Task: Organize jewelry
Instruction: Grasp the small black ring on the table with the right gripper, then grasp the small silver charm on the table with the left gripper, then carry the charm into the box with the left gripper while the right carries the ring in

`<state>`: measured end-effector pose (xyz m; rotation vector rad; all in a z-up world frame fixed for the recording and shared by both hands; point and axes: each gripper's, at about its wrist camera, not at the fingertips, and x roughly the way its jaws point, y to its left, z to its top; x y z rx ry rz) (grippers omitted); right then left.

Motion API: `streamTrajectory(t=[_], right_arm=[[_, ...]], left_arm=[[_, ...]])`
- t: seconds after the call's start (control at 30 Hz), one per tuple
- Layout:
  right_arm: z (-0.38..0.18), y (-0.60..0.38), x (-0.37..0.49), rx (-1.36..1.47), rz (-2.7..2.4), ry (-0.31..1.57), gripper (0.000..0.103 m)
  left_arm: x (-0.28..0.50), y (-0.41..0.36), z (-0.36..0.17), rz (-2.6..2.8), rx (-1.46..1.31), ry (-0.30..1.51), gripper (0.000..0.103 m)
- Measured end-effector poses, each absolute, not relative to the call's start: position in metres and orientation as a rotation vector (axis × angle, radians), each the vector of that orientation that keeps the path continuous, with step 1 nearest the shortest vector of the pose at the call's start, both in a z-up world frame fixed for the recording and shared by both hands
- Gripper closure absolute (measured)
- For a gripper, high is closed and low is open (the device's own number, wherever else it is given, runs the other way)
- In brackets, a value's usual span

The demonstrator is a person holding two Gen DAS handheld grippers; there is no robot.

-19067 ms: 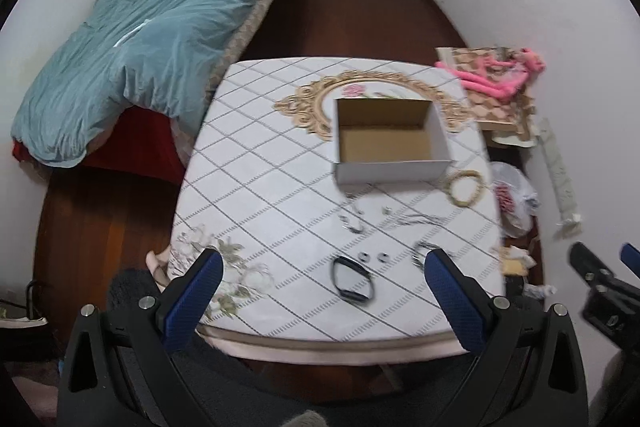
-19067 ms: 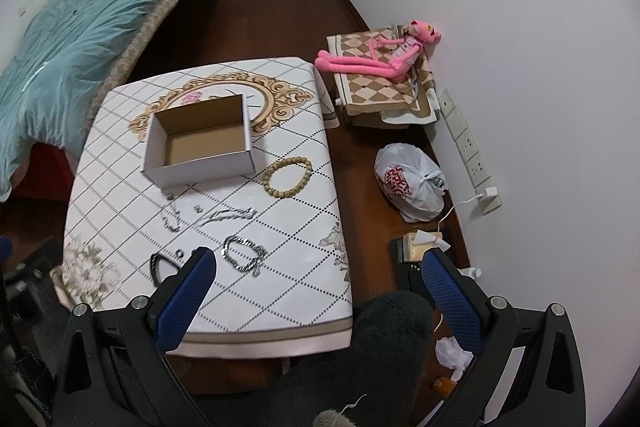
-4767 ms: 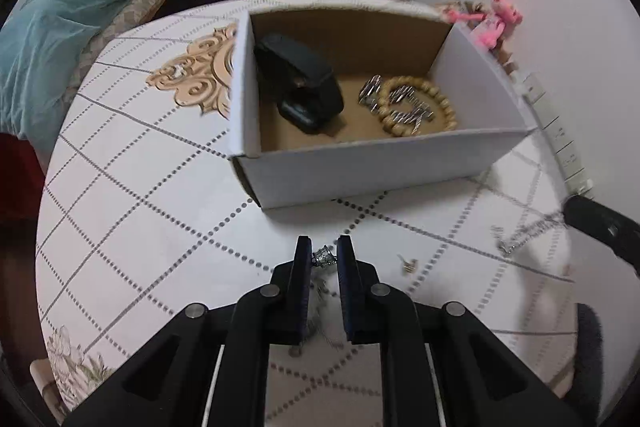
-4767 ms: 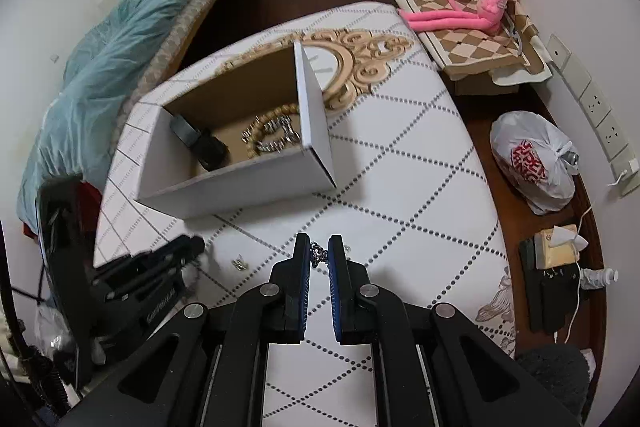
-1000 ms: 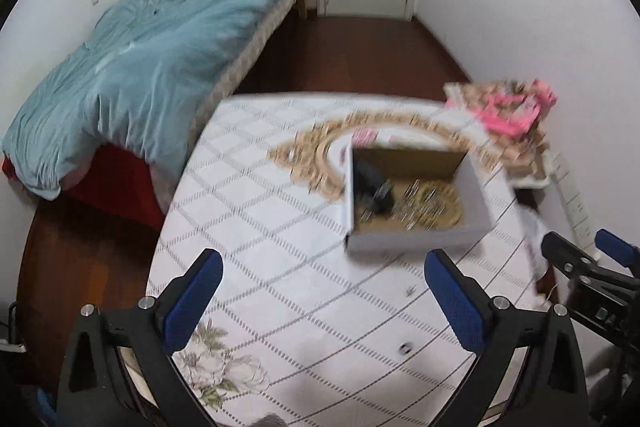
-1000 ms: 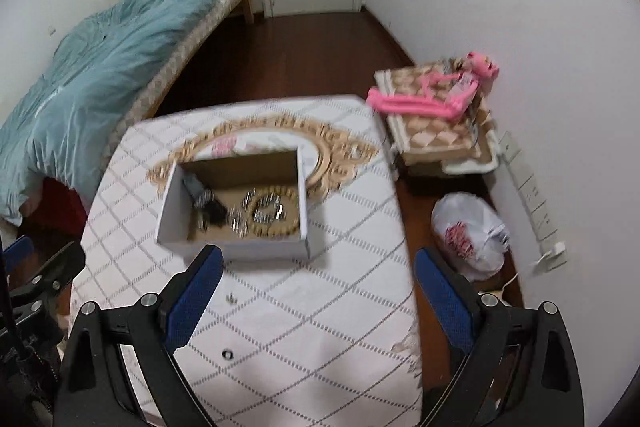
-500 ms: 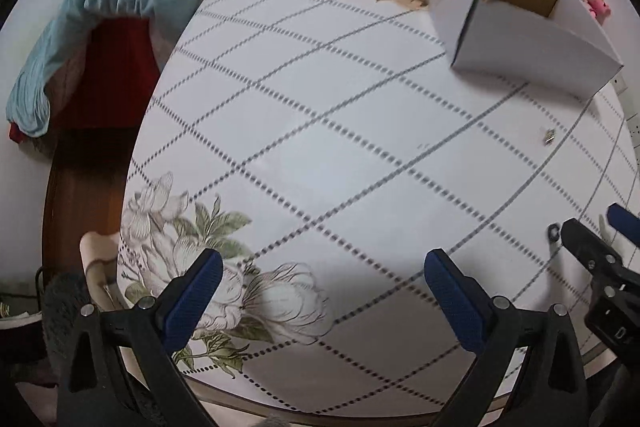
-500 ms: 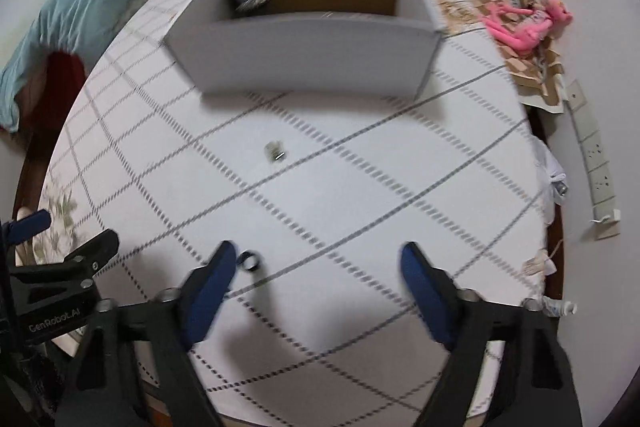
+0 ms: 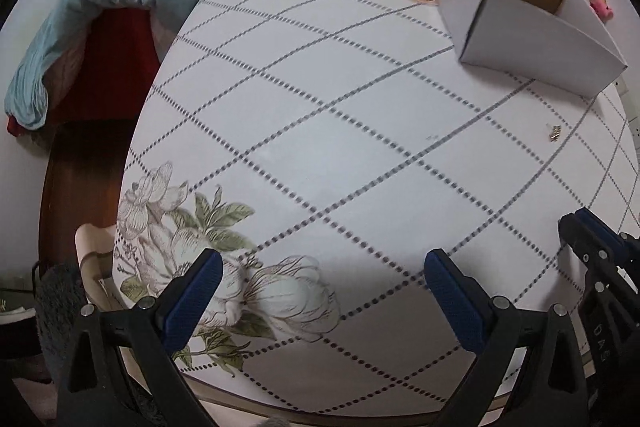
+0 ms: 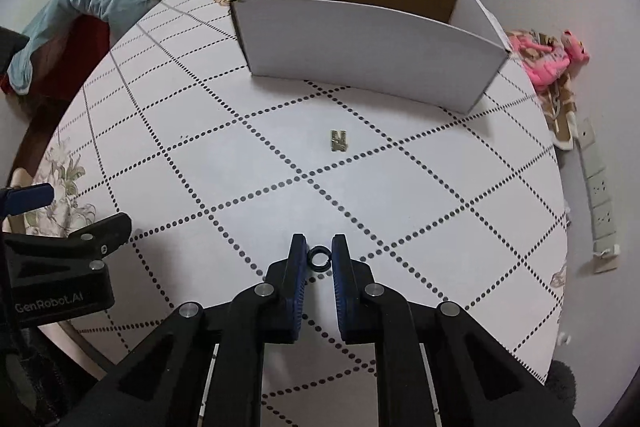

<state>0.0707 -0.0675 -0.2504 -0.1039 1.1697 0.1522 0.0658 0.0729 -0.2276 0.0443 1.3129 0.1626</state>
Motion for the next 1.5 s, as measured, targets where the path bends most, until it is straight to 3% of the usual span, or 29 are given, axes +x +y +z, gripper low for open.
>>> streamTrajectory(t=[0.47,0.57,0.63,0.77,0.83,0.93,1.17,1.5], right_arm=[[-0.23,-0.19,0.121,0.124,-0.106,1.128,0.09],[-0.228,-0.199,0.125,0.135,-0.126,1.119,0.09],[-0.228,-0.205,0.126,0.138,-0.134,1.115,0.09],[-0.23,-0.21,0.129,0.145,-0.142,1.117,0.09],[-0.231,-0.21,0.13,0.144,-0.144,1.117,0.09],[-0.23,-0.21,0.13,0.142,-0.141,1.115,0.09],[-0.213,-0.204,0.13,0.144,-0.118,1.08,0.09],[-0.154,-0.192,0.172,0.226,0.046,1.025,0.09]], left_arm=[[0.125,-0.02,-0.223,-0.055,-0.037,1.264,0.003],[0.129,-0.035,-0.226,-0.084,-0.025,1.252,0.022],[0.135,-0.042,-0.23,-0.1,-0.008,1.247,0.043],[0.141,-0.051,-0.233,-0.111,0.072,1.189,0.069],[0.137,-0.056,-0.233,-0.131,0.082,1.166,0.09],[0.139,-0.054,-0.233,-0.142,0.082,1.157,0.097],[0.135,-0.043,-0.221,-0.174,0.022,1.154,0.097],[0.178,-0.013,-0.139,-0.257,-0.096,1.079,0.097]])
